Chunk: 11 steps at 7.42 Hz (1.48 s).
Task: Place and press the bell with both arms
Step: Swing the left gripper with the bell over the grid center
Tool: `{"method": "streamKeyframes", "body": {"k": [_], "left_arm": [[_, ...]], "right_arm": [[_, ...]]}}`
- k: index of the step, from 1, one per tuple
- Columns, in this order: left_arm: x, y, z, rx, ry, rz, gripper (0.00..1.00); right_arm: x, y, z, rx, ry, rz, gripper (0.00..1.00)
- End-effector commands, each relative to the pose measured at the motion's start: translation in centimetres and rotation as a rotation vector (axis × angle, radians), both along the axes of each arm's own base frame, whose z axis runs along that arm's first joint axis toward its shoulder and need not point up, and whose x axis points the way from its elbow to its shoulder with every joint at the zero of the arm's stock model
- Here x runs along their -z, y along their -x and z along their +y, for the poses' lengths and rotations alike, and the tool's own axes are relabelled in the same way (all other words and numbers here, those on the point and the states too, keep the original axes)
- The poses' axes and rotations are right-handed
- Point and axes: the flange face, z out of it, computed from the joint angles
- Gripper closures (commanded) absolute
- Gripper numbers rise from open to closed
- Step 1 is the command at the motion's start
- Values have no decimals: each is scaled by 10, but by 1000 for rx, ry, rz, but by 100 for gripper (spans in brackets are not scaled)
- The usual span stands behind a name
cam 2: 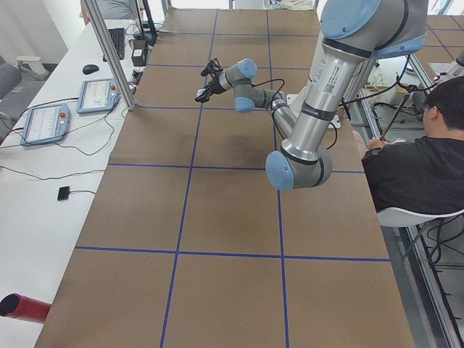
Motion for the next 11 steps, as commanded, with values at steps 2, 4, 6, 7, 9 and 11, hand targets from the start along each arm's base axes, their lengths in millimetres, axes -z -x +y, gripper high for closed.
{"method": "streamKeyframes", "body": {"k": [2, 4, 6, 7, 9, 11], "left_arm": [[16, -104, 25, -1, -48, -1, 100], [11, -152, 13, 5, -56, 8, 100], [-42, -175, -4, 39, -82, 57, 100], [-41, -179, -5, 54, -80, 54, 100], [-43, -196, -8, 109, -91, 61, 100], [-35, -208, 3, 126, -99, 68, 100]], "right_arm": [[-1, 1, 2, 1, 4, -3, 0], [-1, 1, 1, 1, 2, -3, 0], [-1, 1, 1, 1, 2, -3, 0], [-1, 1, 1, 1, 1, -3, 0], [0, 1, 1, 2, 0, -6, 0], [-1, 1, 1, 2, 4, -6, 0]]}}
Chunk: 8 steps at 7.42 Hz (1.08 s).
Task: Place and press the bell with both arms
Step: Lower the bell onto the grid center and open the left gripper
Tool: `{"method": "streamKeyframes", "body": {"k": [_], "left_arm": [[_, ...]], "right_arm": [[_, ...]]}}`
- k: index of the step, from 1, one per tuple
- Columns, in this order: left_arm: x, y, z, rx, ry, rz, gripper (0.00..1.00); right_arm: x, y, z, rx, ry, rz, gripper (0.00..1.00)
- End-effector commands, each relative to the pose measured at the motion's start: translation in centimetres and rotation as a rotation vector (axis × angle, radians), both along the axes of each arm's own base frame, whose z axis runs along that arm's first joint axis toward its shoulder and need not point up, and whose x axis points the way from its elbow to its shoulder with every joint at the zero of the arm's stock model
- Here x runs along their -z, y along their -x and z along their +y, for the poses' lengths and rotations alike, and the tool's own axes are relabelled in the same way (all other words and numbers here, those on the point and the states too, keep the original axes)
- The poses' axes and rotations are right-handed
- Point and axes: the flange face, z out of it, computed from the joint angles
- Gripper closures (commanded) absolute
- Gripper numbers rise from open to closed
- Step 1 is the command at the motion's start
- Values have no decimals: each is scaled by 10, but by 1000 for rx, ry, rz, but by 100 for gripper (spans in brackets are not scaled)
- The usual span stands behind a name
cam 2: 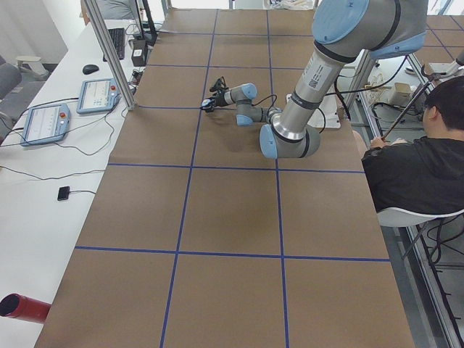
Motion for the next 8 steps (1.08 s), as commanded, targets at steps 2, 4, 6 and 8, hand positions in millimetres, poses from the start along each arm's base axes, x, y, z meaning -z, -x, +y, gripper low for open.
{"method": "streamKeyframes", "body": {"k": [2, 4, 6, 8], "left_arm": [[3, -8, 4, 9, -3, 2, 100], [2, -9, 4, 4, -1, -1, 1], [7, -8, 3, 3, -3, 9, 0], [39, 5, -15, -15, -13, 57, 0]], "right_arm": [[-1, 0, 0, 0, 3, -2, 0], [-1, 0, 0, 1, 4, -2, 0], [-2, 0, 1, 0, 6, -2, 0], [2, 0, -1, -3, -2, 0, 0]]}}
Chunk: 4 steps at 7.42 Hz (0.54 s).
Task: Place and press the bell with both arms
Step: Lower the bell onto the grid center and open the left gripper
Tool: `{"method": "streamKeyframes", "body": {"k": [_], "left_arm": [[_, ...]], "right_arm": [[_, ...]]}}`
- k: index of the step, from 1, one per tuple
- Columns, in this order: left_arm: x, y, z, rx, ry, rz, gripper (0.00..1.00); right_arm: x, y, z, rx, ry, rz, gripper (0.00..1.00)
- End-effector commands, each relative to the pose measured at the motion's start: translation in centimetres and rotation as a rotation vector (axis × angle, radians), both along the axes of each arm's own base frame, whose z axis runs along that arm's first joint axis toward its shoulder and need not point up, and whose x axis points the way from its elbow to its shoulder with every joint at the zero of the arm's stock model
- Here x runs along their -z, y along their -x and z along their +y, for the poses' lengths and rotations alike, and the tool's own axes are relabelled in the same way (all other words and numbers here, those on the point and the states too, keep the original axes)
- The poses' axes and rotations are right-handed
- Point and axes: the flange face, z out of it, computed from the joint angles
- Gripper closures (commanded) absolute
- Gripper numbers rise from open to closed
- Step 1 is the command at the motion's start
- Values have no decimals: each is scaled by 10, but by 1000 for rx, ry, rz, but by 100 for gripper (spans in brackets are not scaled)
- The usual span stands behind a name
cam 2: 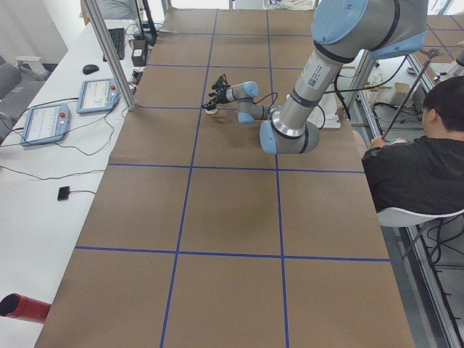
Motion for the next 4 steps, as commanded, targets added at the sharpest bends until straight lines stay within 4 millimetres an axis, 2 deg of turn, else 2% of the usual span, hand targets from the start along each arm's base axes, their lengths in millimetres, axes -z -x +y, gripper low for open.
{"method": "streamKeyframes", "body": {"k": [1, 2, 3, 4], "left_arm": [[29, 24, -26, -24, -10, 44, 0], [28, 44, -57, -49, 10, 28, 0], [27, 78, -98, -98, 49, -5, 0], [18, 107, -131, -131, 95, -39, 0]], "right_arm": [[12, -1, -6, -1, -28, 10, 0], [8, 4, -3, 8, -20, 2, 0], [17, 10, -5, -11, -7, -7, 0], [49, 30, -29, -51, 24, -25, 0]]}}
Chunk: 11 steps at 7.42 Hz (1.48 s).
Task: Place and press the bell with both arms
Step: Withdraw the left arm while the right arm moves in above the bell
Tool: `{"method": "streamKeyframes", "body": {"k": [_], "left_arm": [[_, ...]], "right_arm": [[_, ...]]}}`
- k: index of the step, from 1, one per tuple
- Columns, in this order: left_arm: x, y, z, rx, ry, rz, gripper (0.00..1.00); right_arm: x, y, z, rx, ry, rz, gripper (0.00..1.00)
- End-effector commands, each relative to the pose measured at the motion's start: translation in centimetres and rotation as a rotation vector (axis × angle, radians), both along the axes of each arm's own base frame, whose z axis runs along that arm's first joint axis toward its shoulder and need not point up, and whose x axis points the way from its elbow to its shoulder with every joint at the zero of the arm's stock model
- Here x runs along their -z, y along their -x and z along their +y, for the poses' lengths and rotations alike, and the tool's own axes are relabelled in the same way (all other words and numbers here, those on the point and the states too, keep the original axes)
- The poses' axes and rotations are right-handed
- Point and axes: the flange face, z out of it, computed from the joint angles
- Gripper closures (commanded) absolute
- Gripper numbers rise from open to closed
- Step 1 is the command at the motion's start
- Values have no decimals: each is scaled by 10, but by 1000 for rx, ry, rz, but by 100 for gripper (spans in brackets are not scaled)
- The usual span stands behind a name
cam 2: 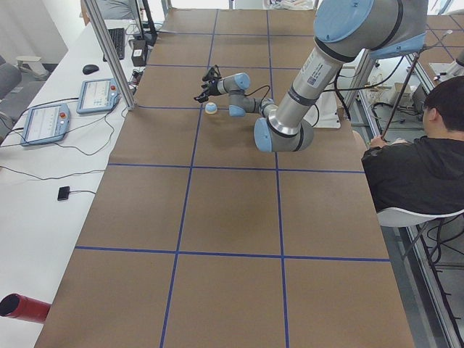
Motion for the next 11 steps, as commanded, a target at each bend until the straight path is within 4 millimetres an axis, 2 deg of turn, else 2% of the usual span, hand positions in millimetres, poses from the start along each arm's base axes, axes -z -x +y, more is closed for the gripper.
{"method": "streamKeyframes", "body": {"k": [1, 2, 3, 4, 5, 6, 7, 9, 10, 11], "left_arm": [[-42, 68, -66, -71, 99, -79, 0], [-80, 104, -88, -106, 153, -105, 0], [-112, 148, -109, -138, 204, -111, 0], [-154, 201, -125, -178, 225, -150, 0], [-201, 241, -128, -208, 215, -232, 0], [-244, 281, -127, -233, 225, -285, 0], [-277, 320, -125, -259, 236, -314, 0], [-347, 397, -103, -313, 258, -368, 0], [-369, 432, -83, -324, 257, -378, 0], [-381, 469, -71, -329, 272, -350, 0]], "right_arm": [[67, 48, -51, -13, -3, -26, 0], [105, 91, -84, 0, 42, -37, 0], [158, 134, -111, 26, 47, -42, 0], [205, 180, -129, 15, 116, -52, 0], [251, 225, -135, -26, 174, -74, 0], [292, 276, -132, -29, 213, -96, 0], [330, 316, -128, -45, 232, -102, 0], [391, 413, -105, -119, 297, -73, 1], [418, 456, -102, -175, 323, -52, 17], [441, 495, -114, -200, 349, -79, 38]]}}
